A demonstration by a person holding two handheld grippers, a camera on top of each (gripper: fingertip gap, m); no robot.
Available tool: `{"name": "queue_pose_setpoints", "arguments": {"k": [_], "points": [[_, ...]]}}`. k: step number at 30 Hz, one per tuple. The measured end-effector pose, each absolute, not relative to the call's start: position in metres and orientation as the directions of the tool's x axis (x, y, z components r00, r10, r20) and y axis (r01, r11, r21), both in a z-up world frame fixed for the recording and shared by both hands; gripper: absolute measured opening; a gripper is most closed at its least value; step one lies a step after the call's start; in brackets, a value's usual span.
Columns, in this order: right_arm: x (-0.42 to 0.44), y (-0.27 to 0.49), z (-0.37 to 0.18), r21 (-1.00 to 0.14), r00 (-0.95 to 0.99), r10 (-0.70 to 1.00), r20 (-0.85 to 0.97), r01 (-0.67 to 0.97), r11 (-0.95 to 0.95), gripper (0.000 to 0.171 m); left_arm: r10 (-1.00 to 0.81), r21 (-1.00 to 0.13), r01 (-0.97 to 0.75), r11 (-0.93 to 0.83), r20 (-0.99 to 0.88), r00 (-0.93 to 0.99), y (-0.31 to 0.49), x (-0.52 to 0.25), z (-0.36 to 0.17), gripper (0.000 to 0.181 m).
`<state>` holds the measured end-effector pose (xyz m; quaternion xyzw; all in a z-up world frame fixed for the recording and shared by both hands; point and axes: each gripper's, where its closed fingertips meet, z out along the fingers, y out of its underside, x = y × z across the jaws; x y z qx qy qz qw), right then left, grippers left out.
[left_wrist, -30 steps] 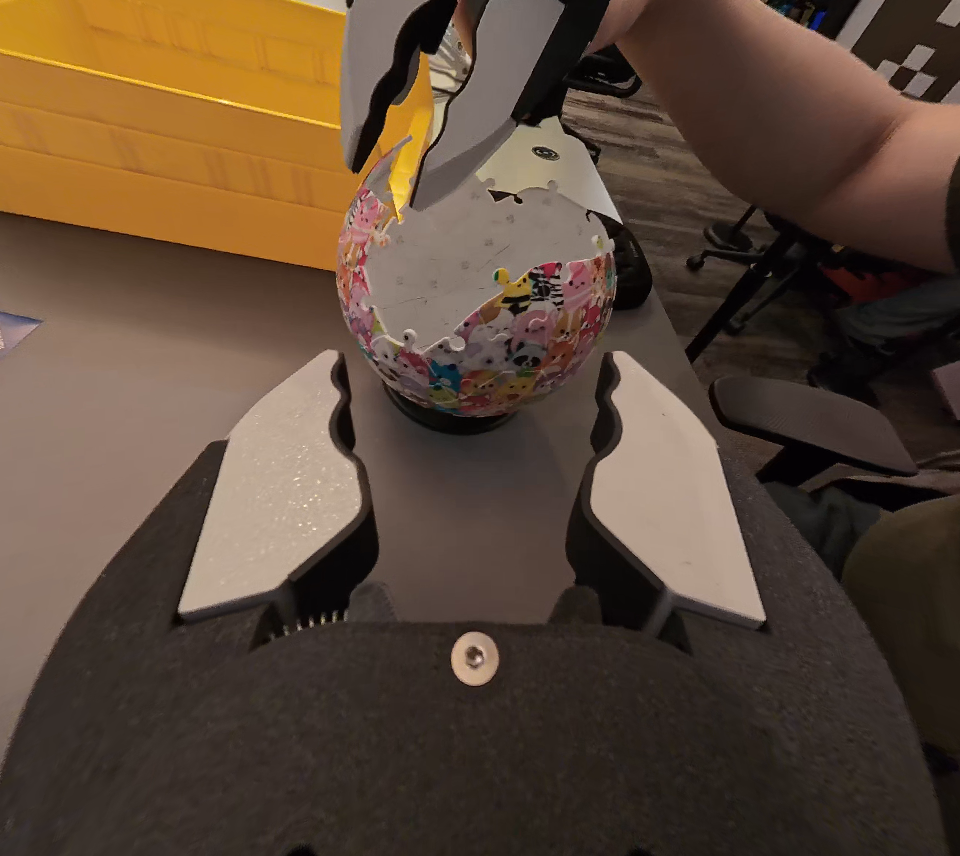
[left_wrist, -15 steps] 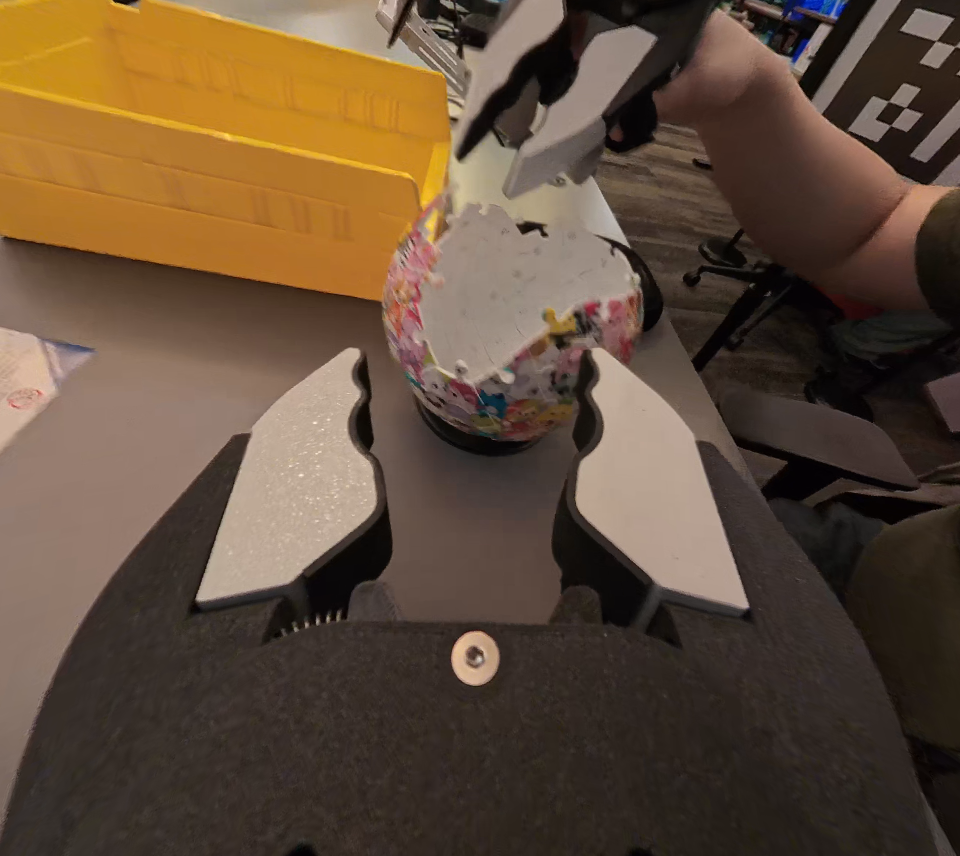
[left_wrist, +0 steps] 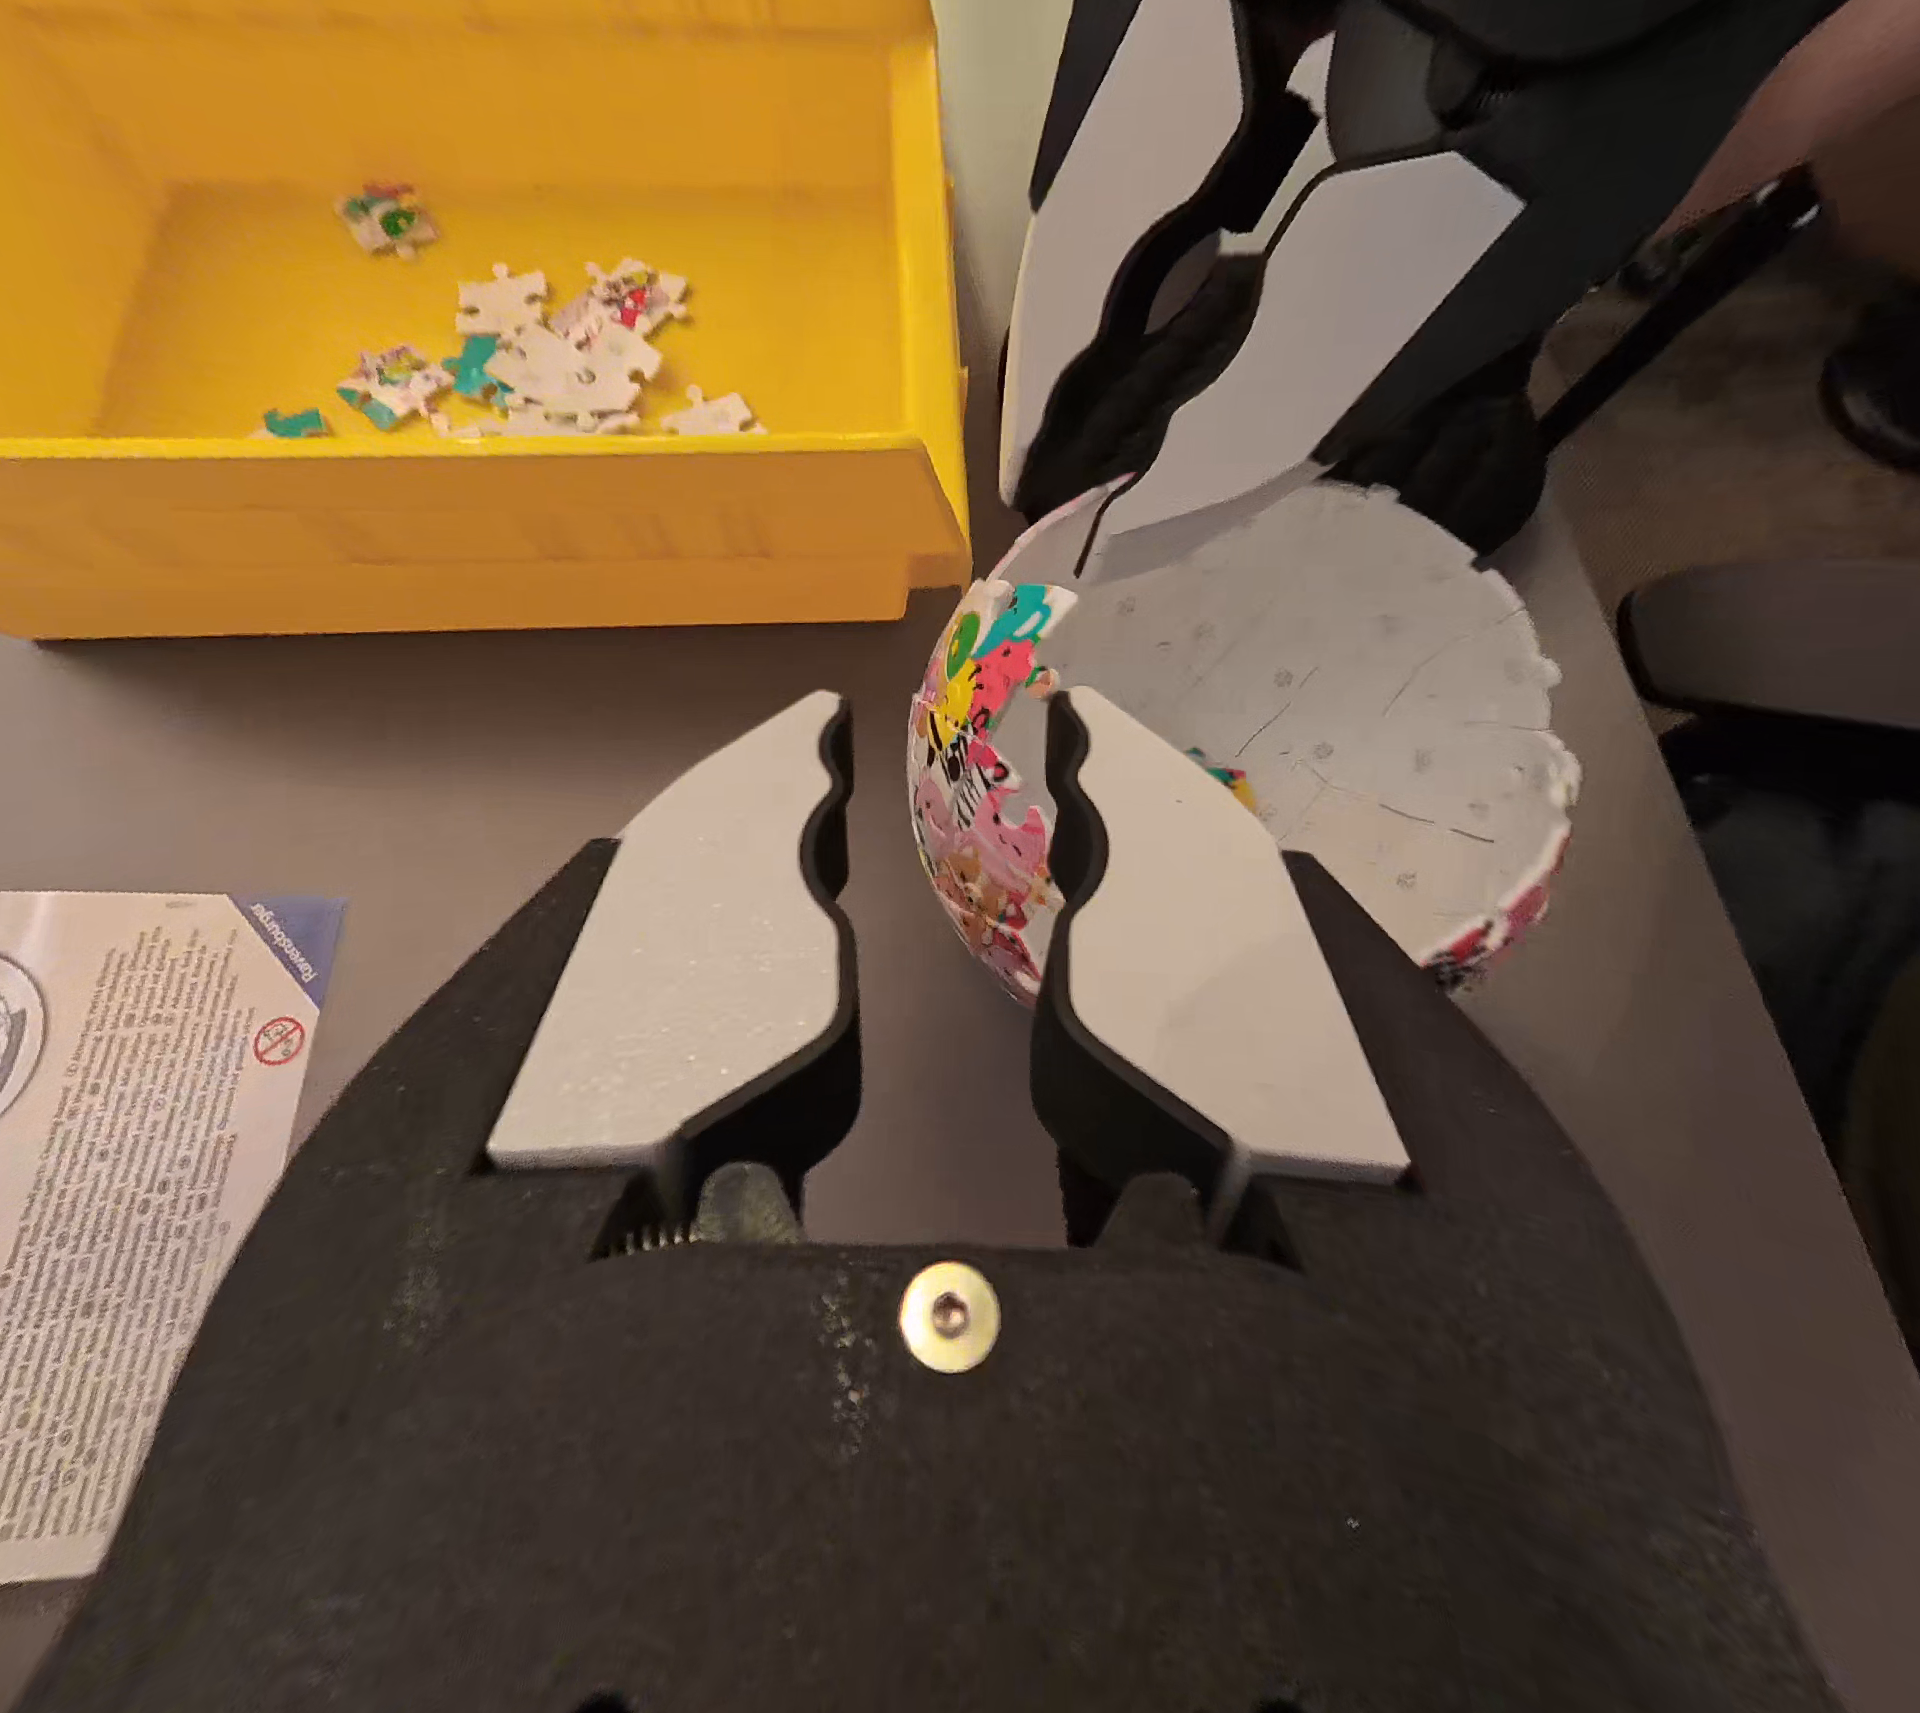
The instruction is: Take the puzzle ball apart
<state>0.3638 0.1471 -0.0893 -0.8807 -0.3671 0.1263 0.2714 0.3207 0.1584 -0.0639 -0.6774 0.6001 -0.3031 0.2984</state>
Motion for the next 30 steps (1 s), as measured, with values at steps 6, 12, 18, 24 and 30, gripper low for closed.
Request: {"name": "queue_pose_setpoints", "arguments": {"k": [6, 12, 18, 24, 30], "points": [[0.359, 0.146, -0.092, -0.540, 0.697, 0.717, -0.030, 0.592, -0.598, 0.011, -0.993, -0.702, -0.709, -0.063, -0.027, 0.114, 0.157, 0.321, -0.074, 0.014], [0.331, 0.142, -0.093, -0.569, 0.668, 0.742, -0.060, 0.588, -0.576, 0.011, -0.985, -0.680, -0.732, -0.053, -0.083, 0.149, 0.156, 0.293, -0.076, 0.010], [0.270, 0.142, -0.091, -0.605, 0.574, 0.816, -0.069, 0.626, -0.492, 0.011, -0.970, -0.669, -0.731, -0.133, -0.063, 0.234, 0.153, 0.232, -0.076, 0.010], [0.185, 0.162, -0.089, -0.631, 0.442, 0.895, -0.060, 0.678, -0.377, 0.010, -0.913, -0.666, -0.698, -0.262, -0.063, 0.403, 0.161, 0.145, -0.073, 0.011], [0.142, 0.182, -0.093, -0.600, 0.340, 0.935, -0.101, 0.729, -0.329, 0.009, -0.874, -0.660, -0.655, -0.369, 0.006, 0.486, 0.175, 0.106, -0.074, 0.022]]}}
